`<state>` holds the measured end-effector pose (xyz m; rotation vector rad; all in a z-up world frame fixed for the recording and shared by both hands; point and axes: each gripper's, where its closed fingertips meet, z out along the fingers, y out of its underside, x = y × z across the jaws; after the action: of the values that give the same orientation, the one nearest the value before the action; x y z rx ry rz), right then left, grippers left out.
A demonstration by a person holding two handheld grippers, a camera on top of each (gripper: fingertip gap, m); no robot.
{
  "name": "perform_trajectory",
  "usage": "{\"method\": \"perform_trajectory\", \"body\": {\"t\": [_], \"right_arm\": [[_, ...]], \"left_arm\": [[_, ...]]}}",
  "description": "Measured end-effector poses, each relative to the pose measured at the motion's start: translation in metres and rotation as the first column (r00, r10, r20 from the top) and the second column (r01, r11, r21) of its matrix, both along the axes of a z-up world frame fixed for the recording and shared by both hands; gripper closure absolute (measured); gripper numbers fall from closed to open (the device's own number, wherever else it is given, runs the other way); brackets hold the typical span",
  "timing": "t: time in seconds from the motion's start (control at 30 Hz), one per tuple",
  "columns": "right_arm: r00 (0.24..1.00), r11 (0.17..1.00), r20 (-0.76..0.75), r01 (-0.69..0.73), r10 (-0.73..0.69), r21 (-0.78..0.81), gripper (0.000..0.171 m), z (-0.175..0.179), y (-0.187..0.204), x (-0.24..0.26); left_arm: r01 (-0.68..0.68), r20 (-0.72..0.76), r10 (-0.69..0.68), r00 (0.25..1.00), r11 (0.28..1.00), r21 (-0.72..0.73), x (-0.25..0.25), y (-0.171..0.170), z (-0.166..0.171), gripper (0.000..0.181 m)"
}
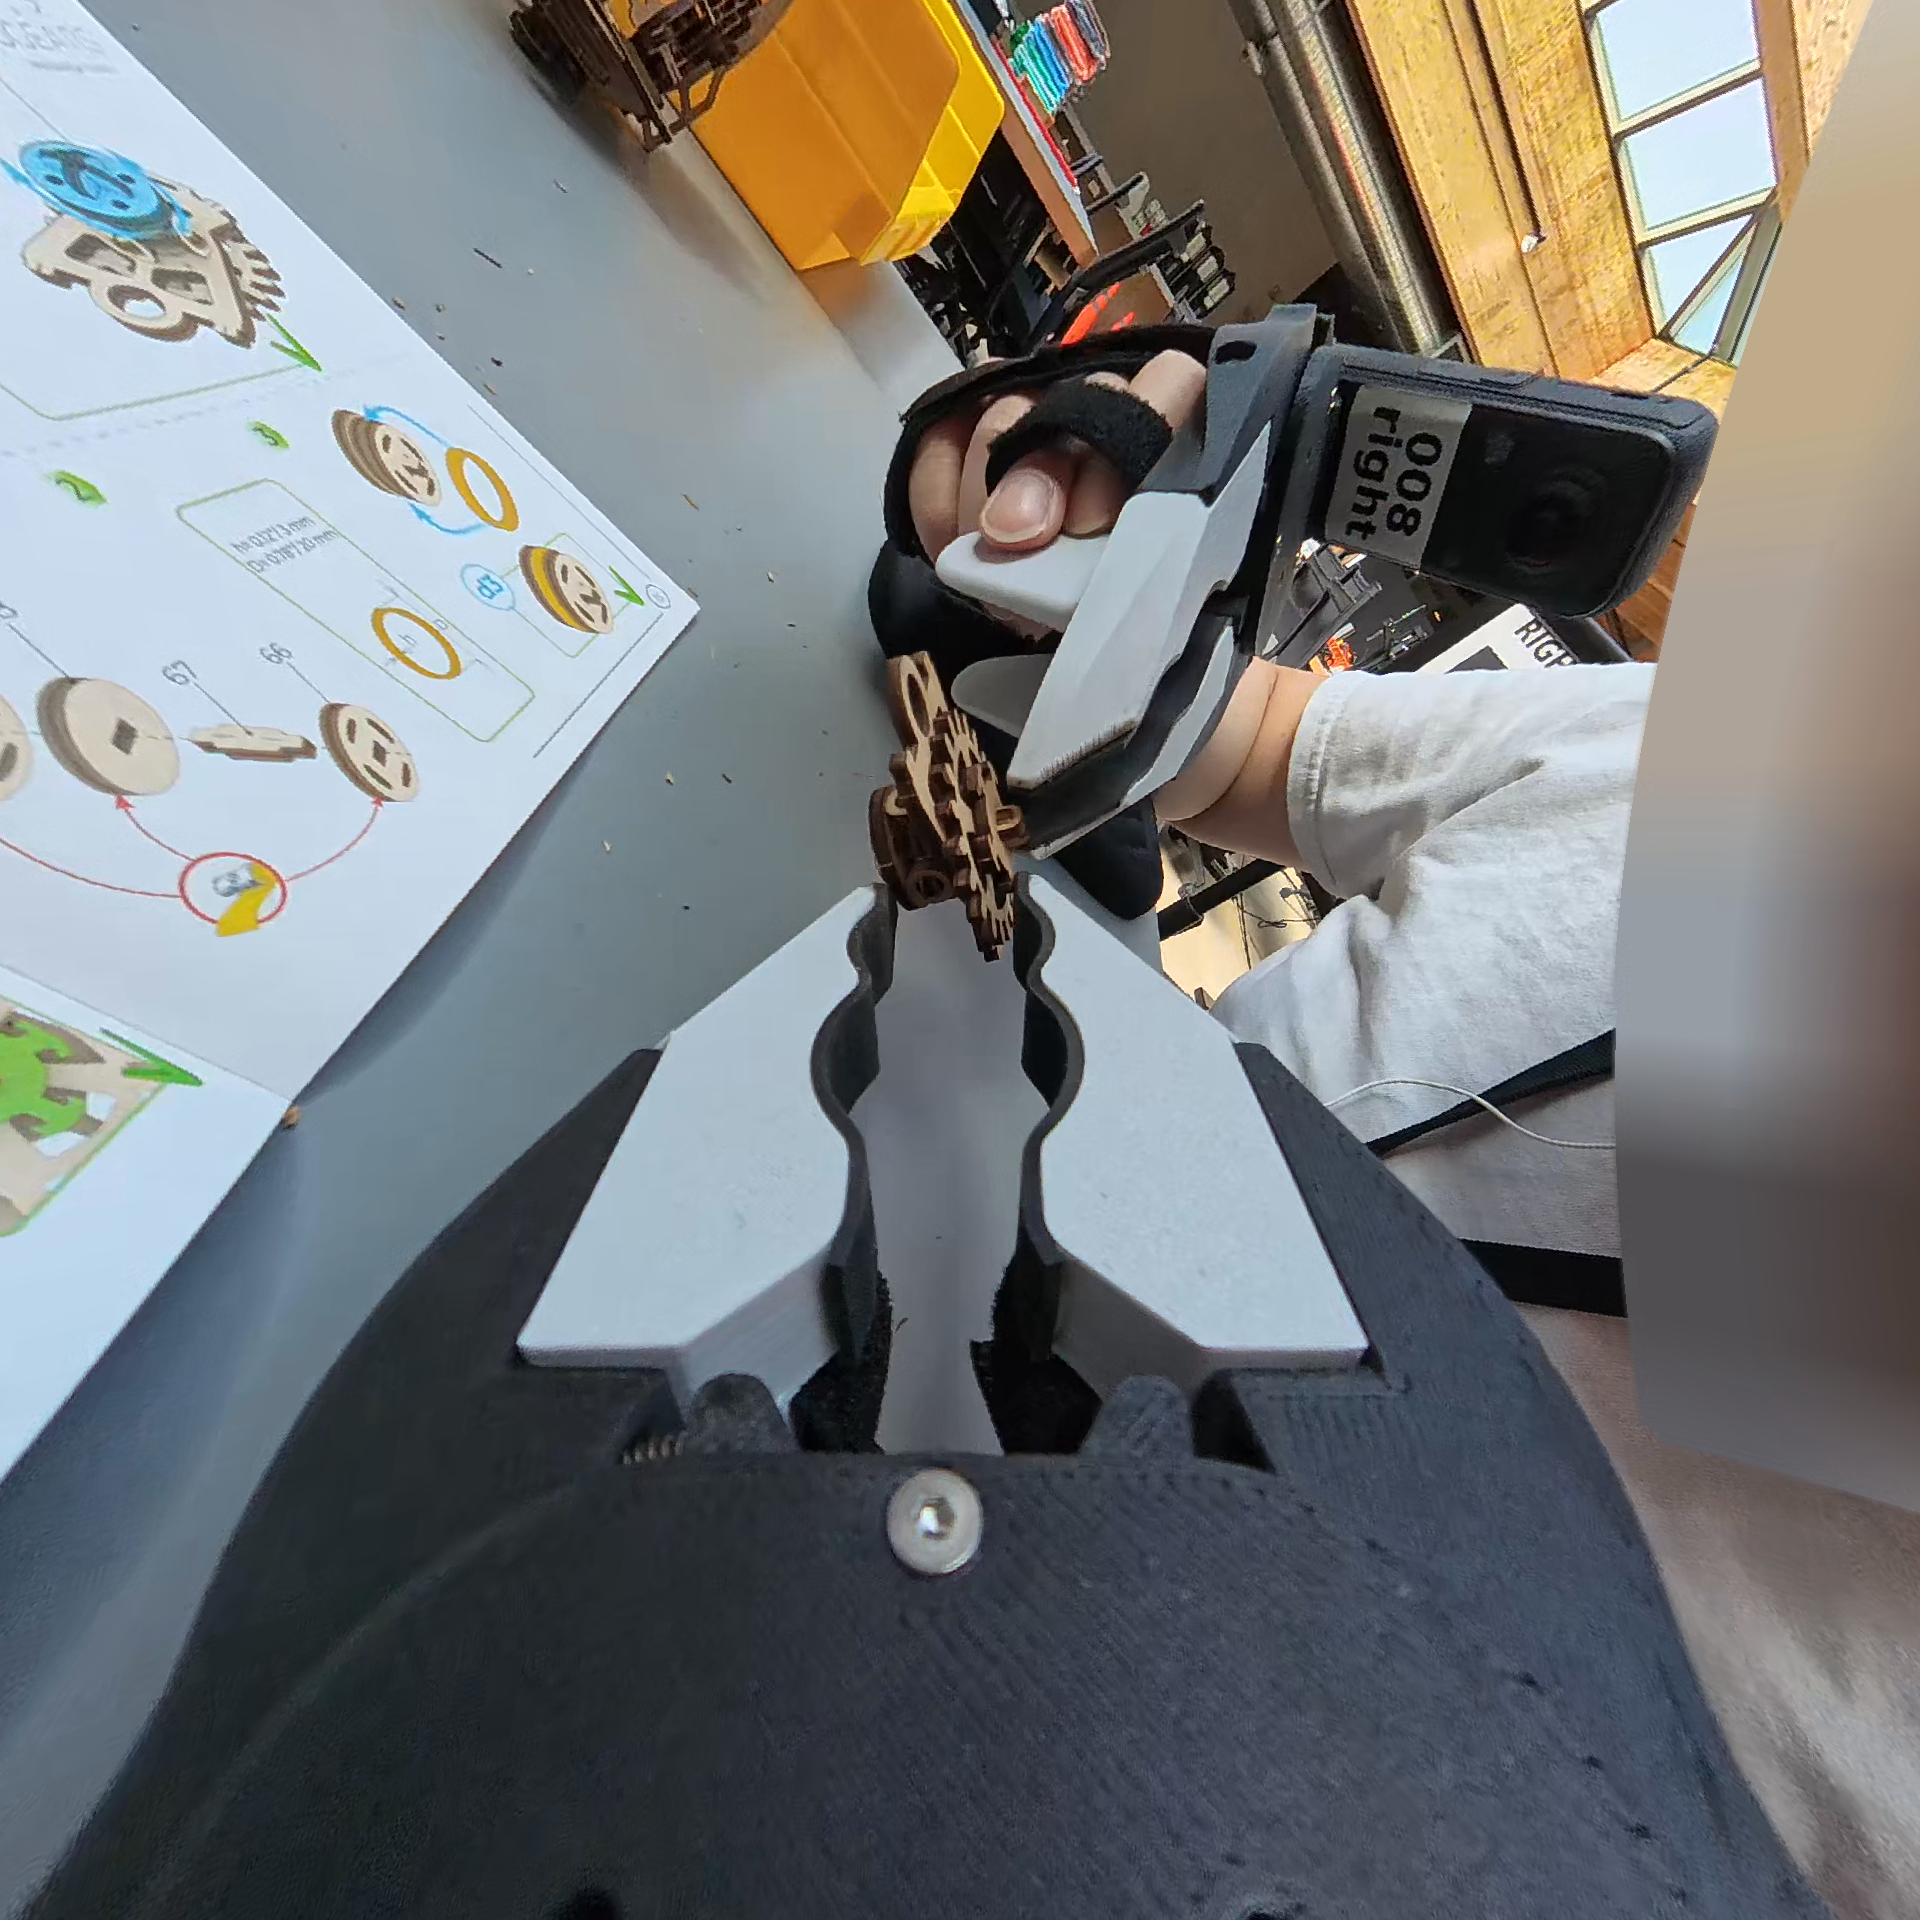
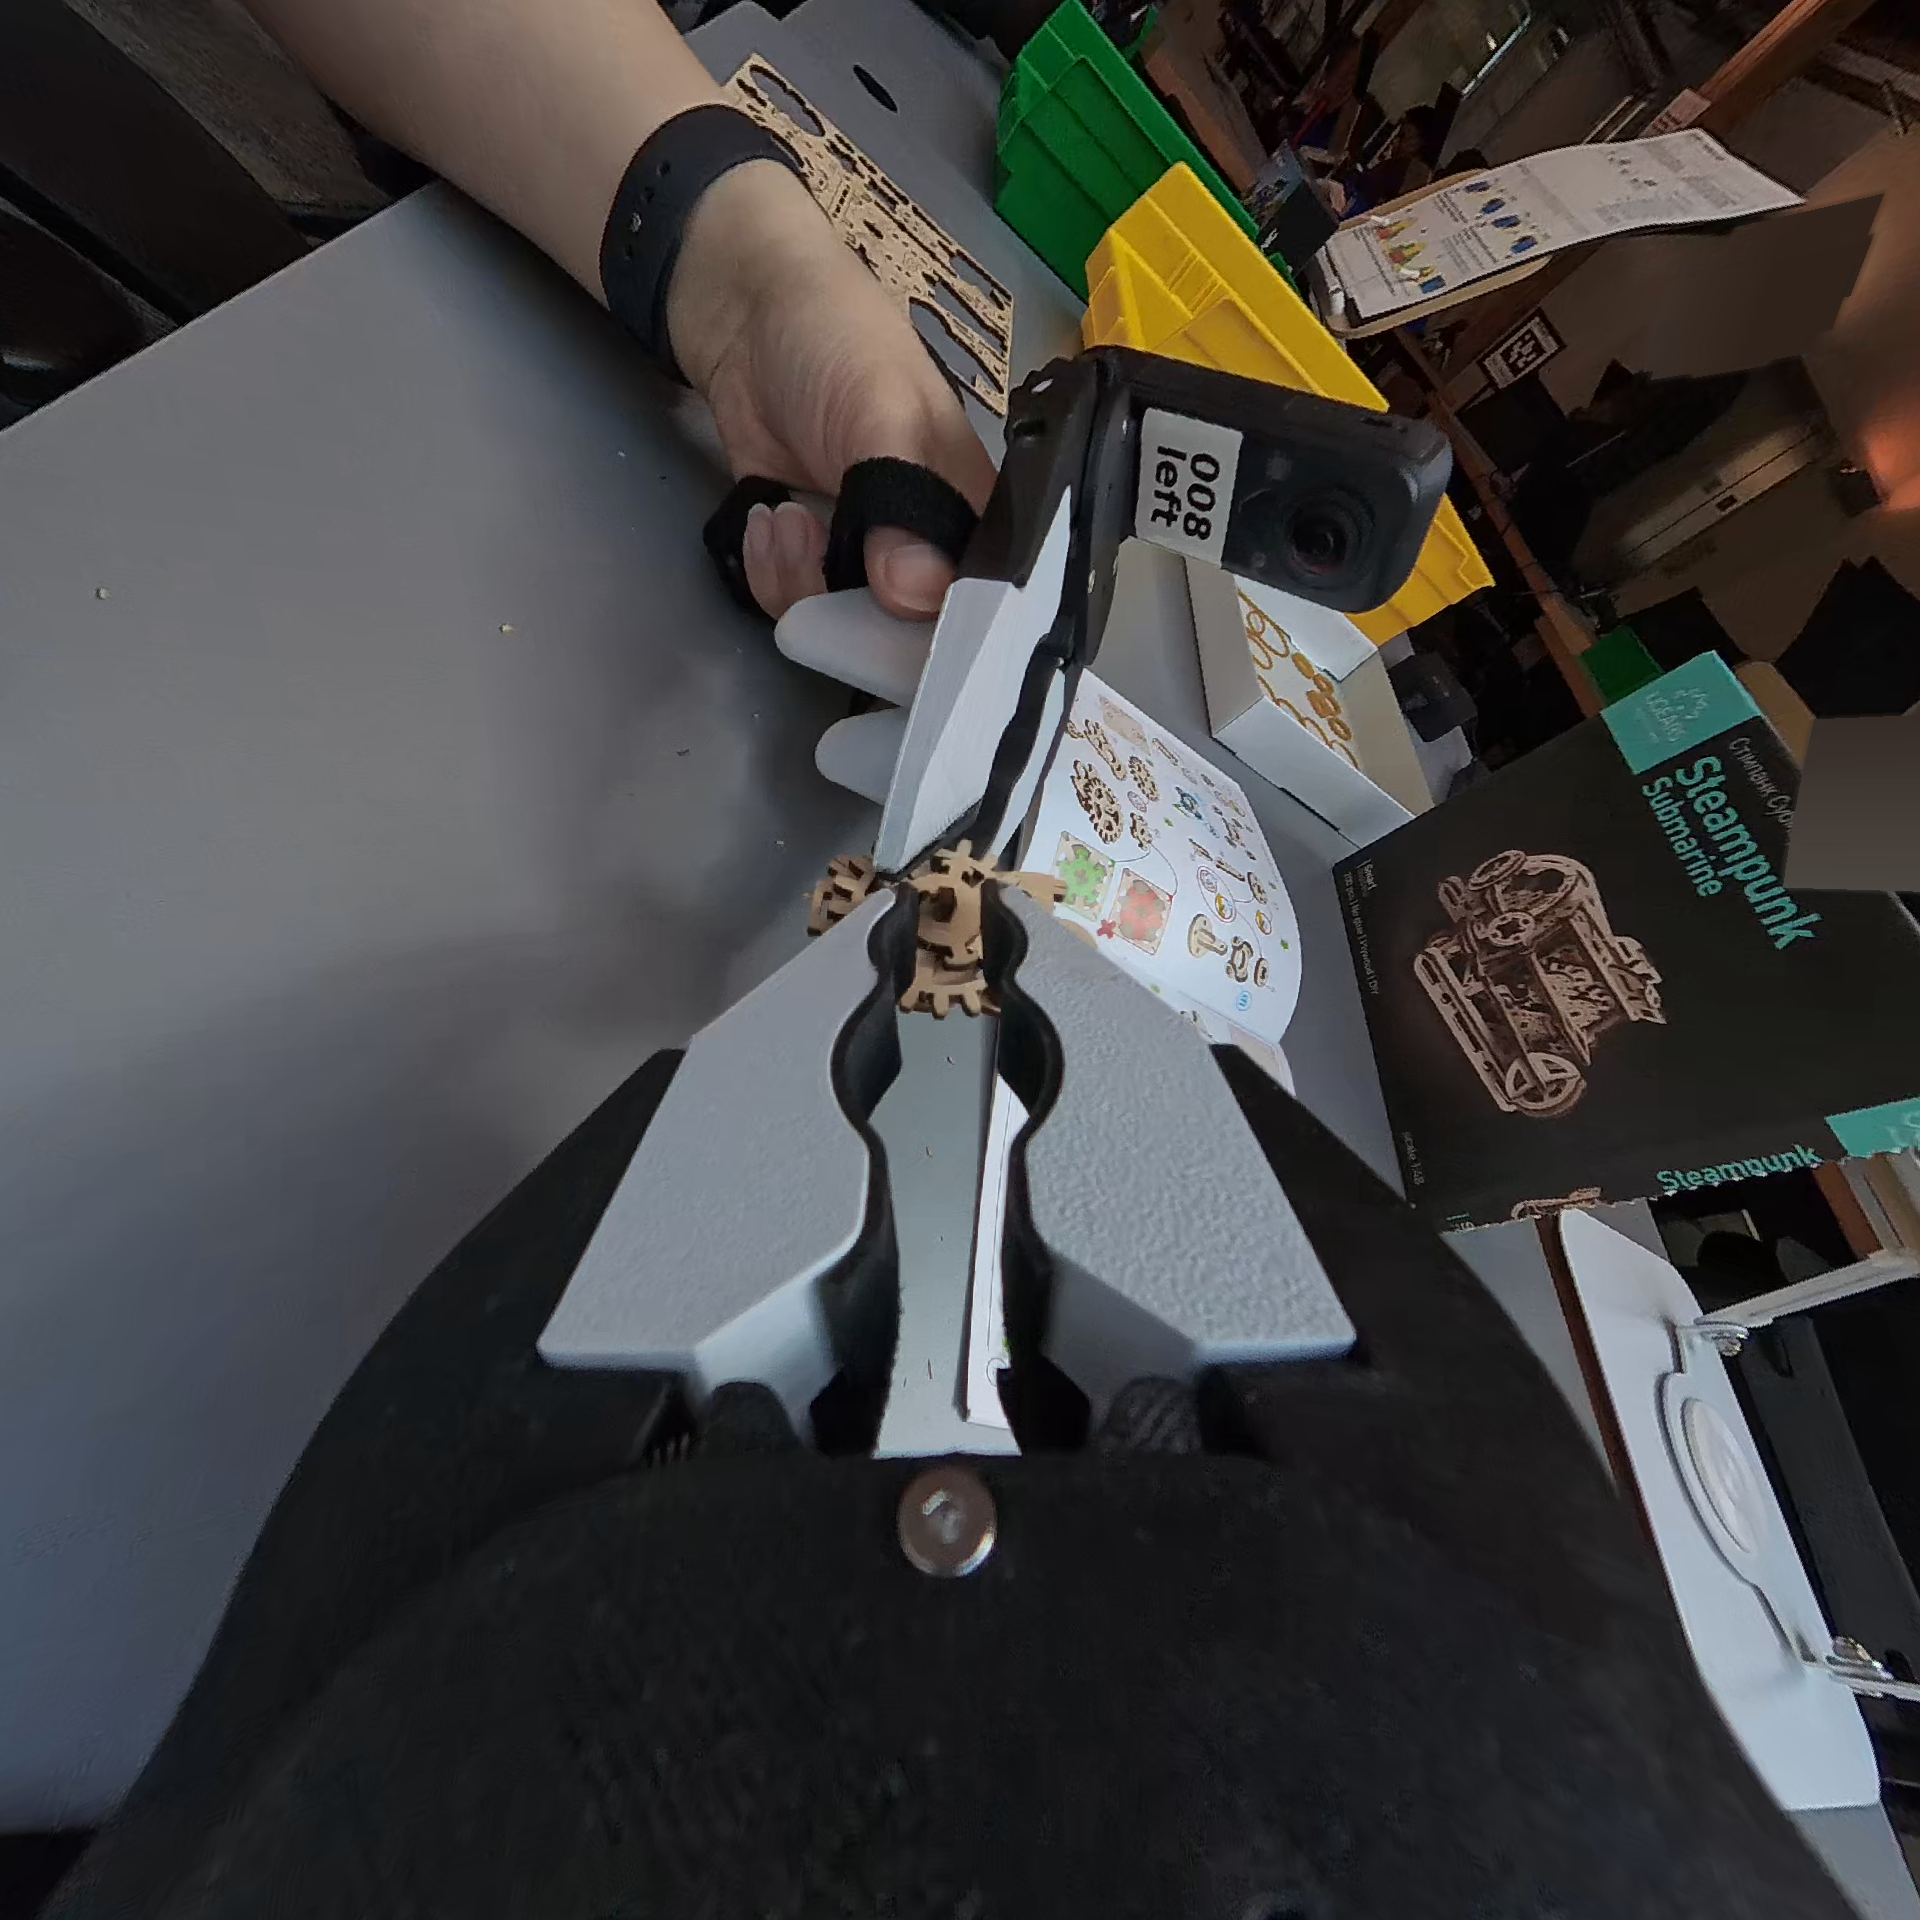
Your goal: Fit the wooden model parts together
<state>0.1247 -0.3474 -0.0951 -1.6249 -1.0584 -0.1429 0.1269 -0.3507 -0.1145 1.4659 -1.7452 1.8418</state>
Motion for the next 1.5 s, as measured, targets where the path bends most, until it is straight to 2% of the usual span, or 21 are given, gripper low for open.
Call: {"method": "perform_trajectory", "body": {"t": [0.13,0.37,0.87,1.5], "right_arm": [[1.000,0.999,-0.016,-0.001,0.001,-0.034,0.165,-0.005,0.001,0.000],[0.999,0.998,-0.054,0.003,-0.006,-0.058,0.159,-0.007,0.003,0.002],[0.997,0.993,0.065,0.041,-0.033,-0.113,0.165,-0.022,0.003,0.002],[0.998,0.983,0.016,0.065,-0.063,-0.173,0.165,-0.028,0.004,0.004]], "left_arm": [[-0.010,-0.013,0.010,1.000,1.000,0.009,0.000,0.002,-0.002,0.161],[-0.018,-0.003,0.018,1.000,0.998,0.056,0.001,0.003,-0.005,0.161],[-0.036,-0.040,0.042,0.998,0.991,0.126,0.002,0.006,-0.017,0.161],[-0.060,-0.025,0.067,0.997,0.978,0.199,0.003,0.007,-0.022,0.161]]}}
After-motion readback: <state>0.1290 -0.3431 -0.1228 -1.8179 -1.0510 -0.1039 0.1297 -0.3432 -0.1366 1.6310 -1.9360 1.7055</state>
